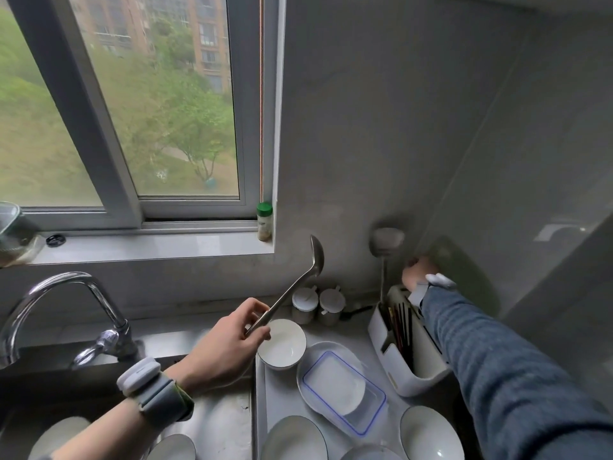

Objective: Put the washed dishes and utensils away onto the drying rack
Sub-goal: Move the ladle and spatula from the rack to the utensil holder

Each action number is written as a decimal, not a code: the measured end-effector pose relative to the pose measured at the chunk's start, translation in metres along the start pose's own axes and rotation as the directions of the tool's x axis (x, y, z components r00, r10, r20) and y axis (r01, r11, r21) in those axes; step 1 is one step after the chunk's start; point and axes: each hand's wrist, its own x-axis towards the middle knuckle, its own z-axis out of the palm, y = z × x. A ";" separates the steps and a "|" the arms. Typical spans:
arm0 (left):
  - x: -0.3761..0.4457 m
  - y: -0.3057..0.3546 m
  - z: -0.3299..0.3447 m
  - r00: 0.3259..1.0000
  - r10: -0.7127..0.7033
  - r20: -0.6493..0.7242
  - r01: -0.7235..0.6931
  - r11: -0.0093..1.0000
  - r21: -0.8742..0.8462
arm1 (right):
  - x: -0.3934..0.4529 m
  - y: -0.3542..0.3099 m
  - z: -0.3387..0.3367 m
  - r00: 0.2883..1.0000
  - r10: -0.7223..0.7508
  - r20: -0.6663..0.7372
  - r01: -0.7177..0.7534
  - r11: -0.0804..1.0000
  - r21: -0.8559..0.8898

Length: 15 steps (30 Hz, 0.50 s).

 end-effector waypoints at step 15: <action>0.001 0.011 0.009 0.991 0.126 -0.049 -0.129 0.989 -0.073 | -0.089 -0.060 0.015 0.763 -0.455 0.459 0.063 0.759 0.648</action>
